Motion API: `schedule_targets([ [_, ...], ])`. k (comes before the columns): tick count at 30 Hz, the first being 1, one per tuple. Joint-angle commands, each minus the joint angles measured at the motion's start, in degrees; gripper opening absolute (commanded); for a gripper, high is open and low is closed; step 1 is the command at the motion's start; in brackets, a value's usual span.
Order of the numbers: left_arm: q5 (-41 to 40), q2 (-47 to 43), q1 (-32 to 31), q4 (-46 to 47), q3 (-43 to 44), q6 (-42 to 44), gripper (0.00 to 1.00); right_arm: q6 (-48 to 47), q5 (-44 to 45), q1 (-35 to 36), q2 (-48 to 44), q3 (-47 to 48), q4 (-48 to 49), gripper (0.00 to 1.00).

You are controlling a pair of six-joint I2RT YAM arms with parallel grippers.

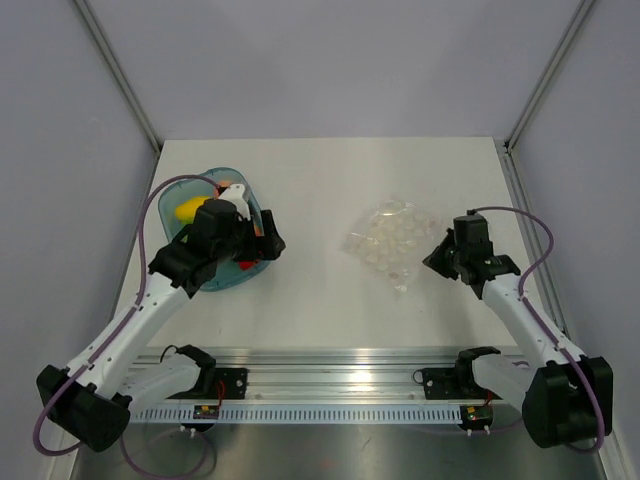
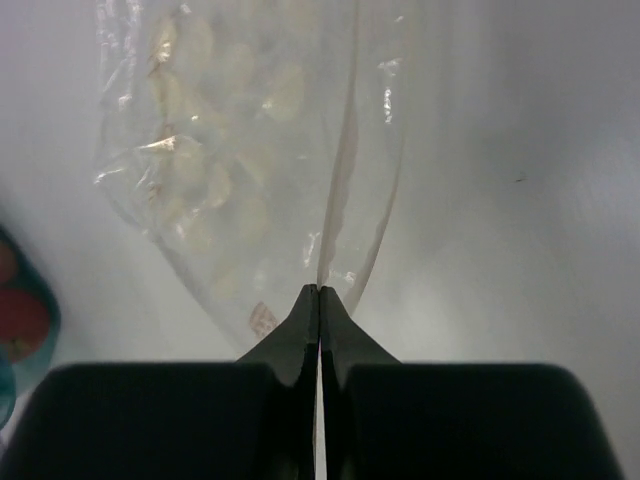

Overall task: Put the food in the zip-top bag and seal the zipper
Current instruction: Pick up the zipper food storage bag at the center of the board, then adjust the zipper food storage bag at the center of the board.

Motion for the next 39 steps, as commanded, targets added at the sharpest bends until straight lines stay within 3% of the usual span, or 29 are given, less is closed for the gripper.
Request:
schedule_targets([
  [1, 4.86, 2.98, -2.39, 3.51, 2.71, -0.61, 0.93, 3.42, 5.25, 7.67, -2.26, 8.42, -4.22, 0.00],
  [6, 8.90, 5.36, -8.27, 7.89, 4.74, -1.83, 0.91, 6.41, 10.87, 17.24, 0.90, 16.17, -9.41, 0.00],
  [11, 9.44, 10.36, -14.68, 11.68, 7.64, -3.94, 0.90, 9.48, 12.02, 22.62, 5.91, 23.47, -10.65, 0.00],
  [18, 6.89, 16.52, -18.30, 16.60, 9.93, -7.20, 0.88, 13.44, 11.76, 27.98, 10.83, 28.74, -8.98, 0.00],
  [39, 0.30, 25.84, -24.10, 16.61, 15.20, -5.09, 0.77, 17.05, 3.93, 30.71, 12.59, 31.21, -5.38, 0.00],
])
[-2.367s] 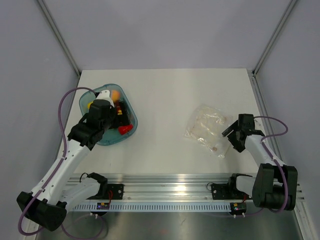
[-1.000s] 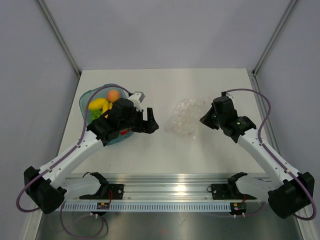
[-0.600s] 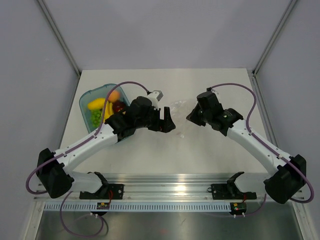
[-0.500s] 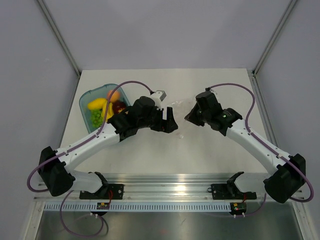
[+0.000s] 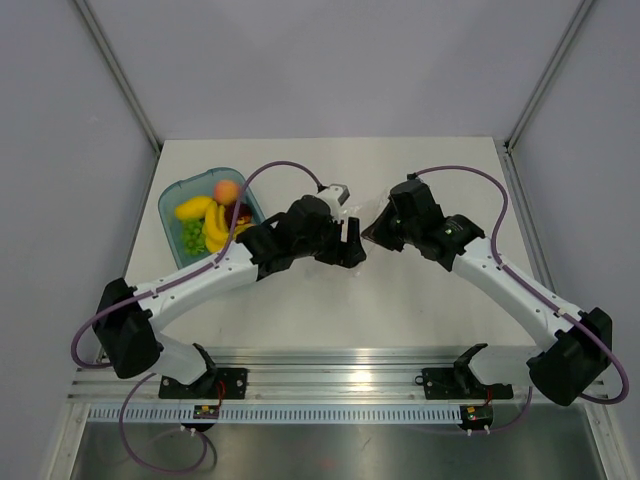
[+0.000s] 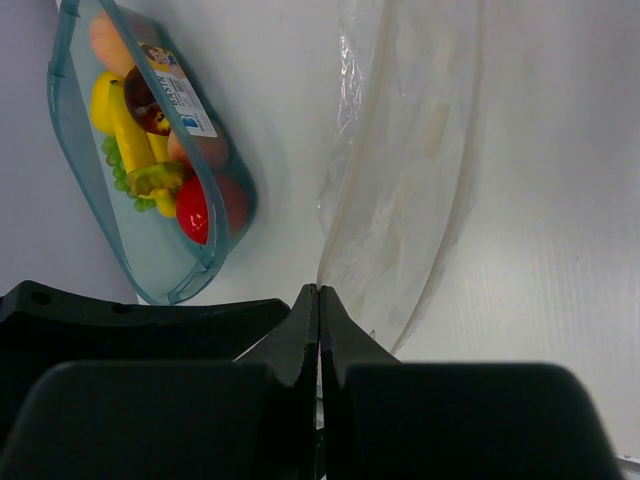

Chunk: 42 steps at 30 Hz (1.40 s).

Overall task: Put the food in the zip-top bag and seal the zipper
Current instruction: Adjust the zipper food storage bag at the center of the board.

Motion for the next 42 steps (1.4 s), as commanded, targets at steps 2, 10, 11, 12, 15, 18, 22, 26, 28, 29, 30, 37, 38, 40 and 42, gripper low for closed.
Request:
schedule_targets([
  [2, -4.09, 1.06, -0.39, 2.66, 2.53, 0.94, 0.72, 1.31, -2.19, 0.79, 0.11, 1.99, 3.19, 0.00],
  [10, -6.92, 2.47, -0.21, 3.81, 1.65, -0.02, 0.25, 1.58, -2.45, 0.79, -0.94, -0.73, 3.72, 0.00],
  [11, -6.74, 2.47, -0.13, 4.16, 1.30, -0.20, 0.06, 1.23, -2.37, 0.79, -1.03, -1.09, 4.07, 0.00],
  [12, -6.31, 2.47, 0.05, 4.16, 1.21, -0.29, 0.00, 0.79, -2.28, 0.71, -1.20, -1.18, 4.07, 0.02],
  [15, -5.16, 1.68, 0.66, 4.69, 0.25, -0.99, 0.00, -0.97, 1.22, 0.79, -1.73, -0.13, 1.45, 0.33],
  [18, -4.11, -0.43, 1.54, 6.35, -1.95, -2.22, 0.00, -2.99, 7.29, 0.79, -3.39, 3.38, -2.95, 0.43],
  [22, -3.14, -2.45, 2.77, 7.50, -3.80, -3.62, 0.00, -4.31, 12.65, 0.79, -5.33, 4.88, -5.76, 0.46],
  [26, -3.14, -3.25, 2.78, 7.41, -4.06, -4.50, 0.00, -3.79, 15.91, 0.79, -4.46, 5.41, -9.28, 0.67],
  [28, -3.14, -3.51, 2.86, 7.50, -4.24, -4.68, 0.00, -3.00, 16.27, 0.79, -3.93, 4.98, -10.07, 0.78],
  [29, -3.14, -3.51, 2.78, 7.50, -4.42, -4.68, 0.00, -2.39, 16.09, 0.79, -3.76, 4.63, -9.82, 0.78],
  [30, -3.14, -3.69, 2.86, 7.41, -4.42, -4.77, 0.00, -2.21, 15.83, 0.79, -3.58, 3.58, -9.29, 0.78],
  [37, -3.14, -4.74, 2.86, 7.59, -5.56, -5.03, 0.00, -0.53, 8.90, 0.53, 1.34, -0.12, -0.34, 0.74],
  [38, -3.23, -5.26, 2.78, 7.50, -5.91, -5.03, 0.00, -0.62, 8.02, 0.53, 2.21, -0.30, 0.55, 0.73],
  [40, -3.75, -5.88, 2.78, 7.06, -6.26, -5.03, 0.00, -0.80, 6.17, 0.53, 4.59, -0.30, 1.61, 0.63],
  [42, -4.89, -6.76, 3.04, 6.62, -6.79, -4.95, 0.00, -0.80, 5.63, 0.53, 5.91, -0.12, 1.18, 0.38],
])
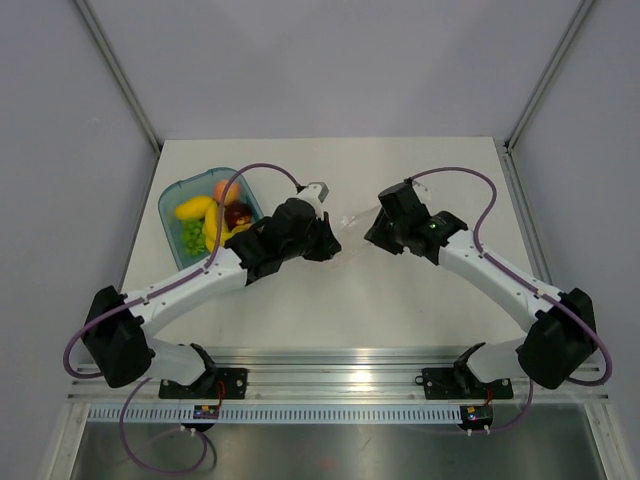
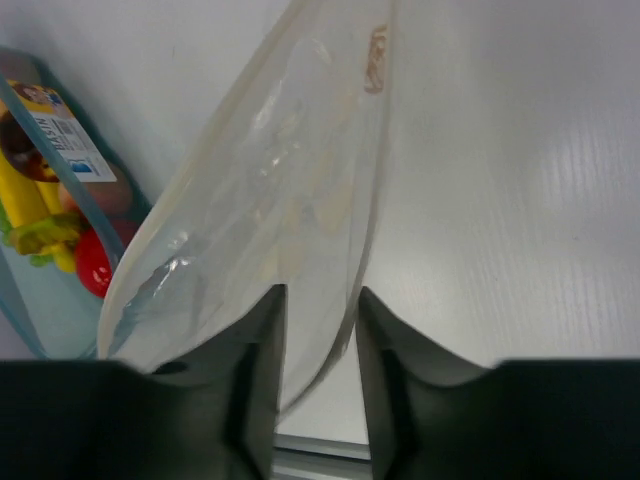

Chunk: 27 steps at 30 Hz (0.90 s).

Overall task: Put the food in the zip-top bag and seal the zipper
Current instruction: Adjust the zipper food storage bag at the center of the board.

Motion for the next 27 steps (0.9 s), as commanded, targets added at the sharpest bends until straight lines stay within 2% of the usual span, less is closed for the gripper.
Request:
schedule_targets([
  [1, -1.70, -3.85, 0.50, 1.71, -0.80, -0.33, 0.00, 0.95, -2.06, 0.29, 1.08, -0.12, 3.27, 0.30],
  [3, -3.45, -5.00, 0.94, 1.00, -1.24, -0.59, 0.00, 1.13, -0.84, 0.38, 0.04, -0.65, 3.18, 0.15],
  [4, -4.77, -5.61, 1.03, 0.82, -1.59, -0.86, 0.00, 0.26, -0.48, 0.29, -0.32, -0.56, 3.62, 0.00],
  [6, -6.01, -6.75, 1.03, 1.52, -2.21, 0.10, 0.03, -1.15, 0.49, 0.38, -1.20, 0.40, 3.45, 0.00],
  [7, -5.40, -6.67, 1.03, 1.61, -1.51, 0.71, 0.19, -1.68, 0.75, 0.29, -1.29, 1.10, 2.49, 0.00],
  [9, -3.03, -4.49, 0.94, 0.48, 0.42, 2.47, 0.27, -3.53, 1.02, 0.55, -0.68, 3.99, 0.99, 0.00],
  [10, -2.16, -3.26, 0.94, -1.10, 3.04, 2.83, 0.35, -3.97, 1.37, 0.73, -0.33, 4.88, -0.41, 0.00],
  [12, 0.05, -1.23, 0.77, -2.60, 5.42, 3.70, 0.40, -5.20, 1.81, 1.51, 0.20, 7.07, -1.47, 0.00],
  [14, 0.40, 0.79, 0.33, -3.57, 7.53, 3.88, 0.51, -5.73, 2.16, 1.87, 0.64, 8.22, -3.05, 0.00],
  [15, 2.14, 1.15, 0.24, -3.40, 7.72, 3.71, 0.52, -5.81, 2.42, 2.13, 0.56, 8.66, -3.75, 0.00],
  [17, 3.30, 1.68, 0.24, -2.35, 7.98, 3.45, 0.64, -6.08, 2.42, 2.22, 0.12, 8.75, -3.93, 0.00],
  [23, 4.80, 5.97, 0.15, -3.74, 12.20, 4.15, 0.63, -6.96, 1.72, 2.40, -0.32, 9.19, -5.51, 0.00],
  [25, 4.80, 7.56, 0.24, -4.71, 14.31, 4.06, 0.57, -7.39, 1.19, 2.40, -0.59, 9.54, -6.13, 0.00],
  [26, 4.36, 9.13, 0.24, -5.06, 15.18, 3.80, 0.51, -7.57, 1.28, 2.48, -0.67, 9.54, -6.31, 0.00],
  [27, 4.27, 9.93, 0.24, -5.41, 16.93, 3.45, 0.33, -7.66, 1.28, 2.49, -0.85, 9.37, -6.57, 0.00],
])
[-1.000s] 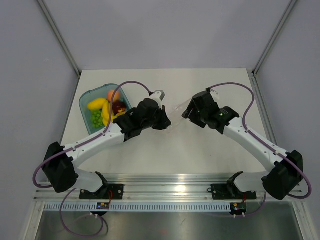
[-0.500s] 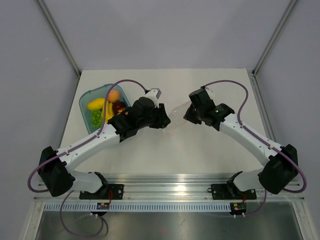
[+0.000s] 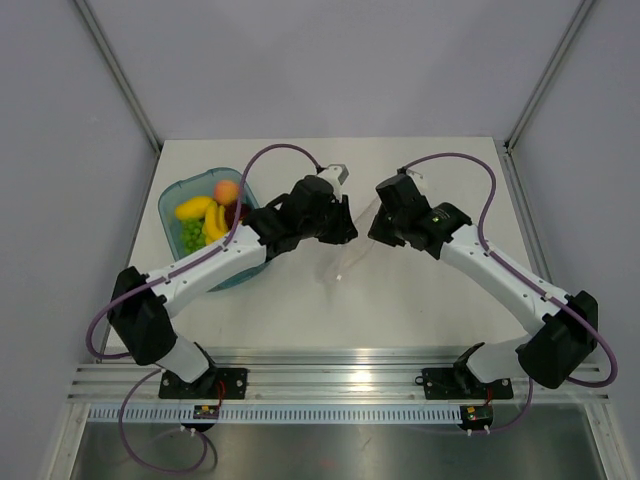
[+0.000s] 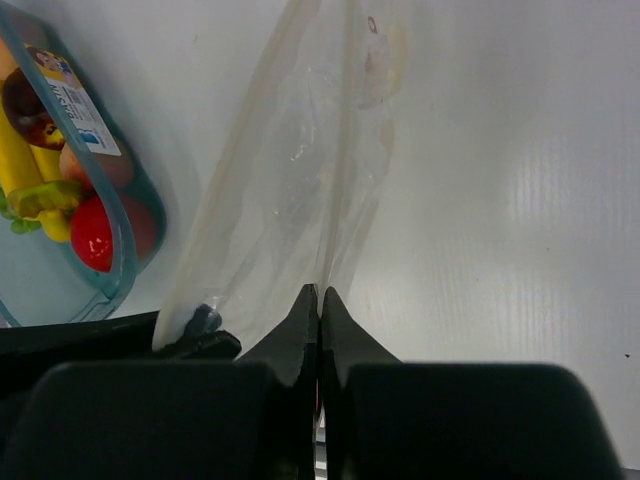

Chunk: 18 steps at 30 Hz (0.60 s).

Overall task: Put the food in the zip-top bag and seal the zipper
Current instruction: Adjust the zipper food storage bag at the center of the board.

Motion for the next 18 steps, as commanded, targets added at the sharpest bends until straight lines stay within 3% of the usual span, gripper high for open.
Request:
schedule_targets([
  [1, 0.30, 2.85, -0.26, -1.87, 5.95, 0.17, 0.19, -2.04, 0.73, 0.69, -1.90, 2.33, -1.76, 0.00],
  [3, -0.59, 5.66, -0.09, -5.81, 9.89, -0.27, 0.00, -3.80, 2.57, 0.69, -1.38, 1.98, -3.86, 0.00],
  [7, -1.29, 6.29, 0.00, -7.34, 11.59, 0.34, 0.00, -9.85, 10.21, -1.32, 2.05, 3.99, -12.38, 0.00],
  [11, -1.20, 6.55, 0.44, -9.52, 16.32, 1.13, 0.00, -14.96, 18.90, -3.26, 3.72, 15.90, -19.59, 0.00],
  [14, -1.21, 6.38, 1.23, -10.32, 19.49, 0.61, 0.00, -19.62, 18.41, -3.26, 4.51, 27.15, -21.71, 0.00],
  [18, 2.74, 4.36, 4.39, -6.30, 15.38, -1.41, 0.00, -23.22, 12.18, -2.82, 8.46, 36.16, -26.36, 0.00],
])
